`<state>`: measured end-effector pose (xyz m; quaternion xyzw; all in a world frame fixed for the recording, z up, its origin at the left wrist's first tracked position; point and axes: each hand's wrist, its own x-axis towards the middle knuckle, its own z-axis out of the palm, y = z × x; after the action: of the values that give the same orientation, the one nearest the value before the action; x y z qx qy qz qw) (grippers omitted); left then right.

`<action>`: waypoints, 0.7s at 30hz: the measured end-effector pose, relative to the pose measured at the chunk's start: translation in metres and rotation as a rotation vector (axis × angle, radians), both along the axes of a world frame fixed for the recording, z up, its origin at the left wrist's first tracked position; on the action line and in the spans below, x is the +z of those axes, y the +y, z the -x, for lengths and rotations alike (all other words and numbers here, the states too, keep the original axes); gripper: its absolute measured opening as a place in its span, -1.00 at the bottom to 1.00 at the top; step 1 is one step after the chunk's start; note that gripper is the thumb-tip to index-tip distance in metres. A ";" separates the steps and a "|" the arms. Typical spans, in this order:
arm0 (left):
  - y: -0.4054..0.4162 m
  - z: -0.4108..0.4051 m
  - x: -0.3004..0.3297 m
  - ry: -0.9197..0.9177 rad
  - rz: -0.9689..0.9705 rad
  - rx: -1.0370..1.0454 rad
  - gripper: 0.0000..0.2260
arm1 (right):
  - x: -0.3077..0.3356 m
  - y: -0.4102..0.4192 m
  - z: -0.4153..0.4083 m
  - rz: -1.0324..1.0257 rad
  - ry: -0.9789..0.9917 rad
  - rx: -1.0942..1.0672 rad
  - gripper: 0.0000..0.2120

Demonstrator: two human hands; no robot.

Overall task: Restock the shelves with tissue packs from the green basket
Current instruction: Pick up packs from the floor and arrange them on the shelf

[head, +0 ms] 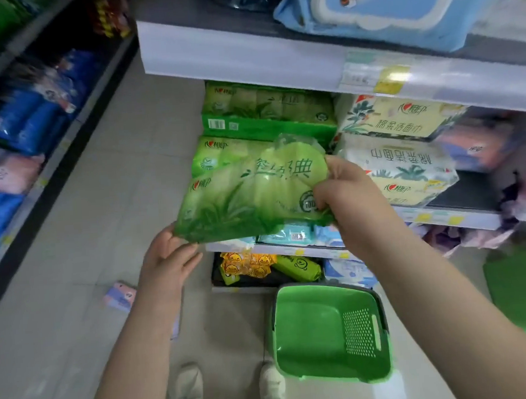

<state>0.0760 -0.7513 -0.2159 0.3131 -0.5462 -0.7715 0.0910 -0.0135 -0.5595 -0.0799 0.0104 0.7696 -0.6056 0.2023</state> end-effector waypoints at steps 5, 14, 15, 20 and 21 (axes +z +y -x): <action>0.018 0.046 0.040 0.058 0.224 -0.100 -0.57 | -0.006 0.006 0.029 -0.170 0.077 0.024 -0.72; 0.016 0.110 0.054 0.032 0.419 0.012 -0.59 | -0.032 -0.012 0.088 -0.239 0.186 0.035 -0.58; 0.015 0.114 0.053 0.013 0.439 0.018 -0.59 | -0.036 -0.015 0.094 -0.283 0.212 0.069 -0.55; 0.007 0.128 0.041 -0.064 0.509 0.029 -0.60 | -0.052 -0.028 0.126 -0.477 0.296 0.259 -0.72; 0.005 0.131 0.038 -0.086 0.519 0.028 -0.59 | -0.056 -0.029 0.131 -0.494 0.292 0.282 -0.76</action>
<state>-0.0550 -0.7464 -0.1782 0.3192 -0.7248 -0.5904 0.1557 -0.1441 -0.5890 -0.1358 -0.1345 0.9081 -0.3615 0.1629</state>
